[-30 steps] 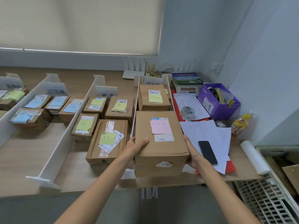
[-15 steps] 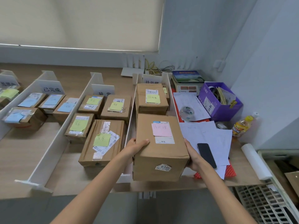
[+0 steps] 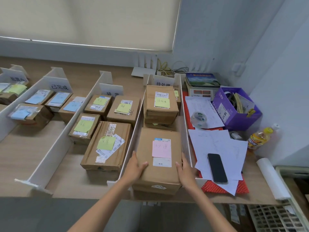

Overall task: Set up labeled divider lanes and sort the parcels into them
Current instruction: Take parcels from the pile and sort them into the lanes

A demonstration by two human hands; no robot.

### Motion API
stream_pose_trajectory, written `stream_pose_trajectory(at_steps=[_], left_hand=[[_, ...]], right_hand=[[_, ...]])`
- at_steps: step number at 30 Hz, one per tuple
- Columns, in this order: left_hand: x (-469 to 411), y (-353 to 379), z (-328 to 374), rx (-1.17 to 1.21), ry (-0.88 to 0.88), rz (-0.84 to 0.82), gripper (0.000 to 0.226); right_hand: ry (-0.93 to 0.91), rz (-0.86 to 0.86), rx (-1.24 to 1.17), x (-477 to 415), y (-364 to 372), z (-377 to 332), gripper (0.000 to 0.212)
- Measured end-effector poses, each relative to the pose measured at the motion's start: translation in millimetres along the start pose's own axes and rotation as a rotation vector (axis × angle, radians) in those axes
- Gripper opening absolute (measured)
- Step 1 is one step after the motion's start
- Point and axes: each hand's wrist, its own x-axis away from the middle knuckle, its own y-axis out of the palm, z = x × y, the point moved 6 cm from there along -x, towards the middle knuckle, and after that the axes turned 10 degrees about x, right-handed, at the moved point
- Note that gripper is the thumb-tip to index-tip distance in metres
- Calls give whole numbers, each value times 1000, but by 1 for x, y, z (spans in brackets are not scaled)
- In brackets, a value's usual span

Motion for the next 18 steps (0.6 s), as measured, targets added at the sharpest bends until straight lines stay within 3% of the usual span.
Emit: stream_pose_trajectory(at_steps=[3,6,13,18], left_hand=[[8,0,4,-51,71,29,75],[16,-22,9,-72,177,74,64],[48,-153,11,-92,337,319,35],[109,-286,-25,-45,335,555,21]], right_hand=[[-72,128,233,1,-7,-8,58],[-144,196,374,5,-7,-25,52],[-468,109,415,21,53,-120,30],[-652,-13,451,53,138,-199,29]])
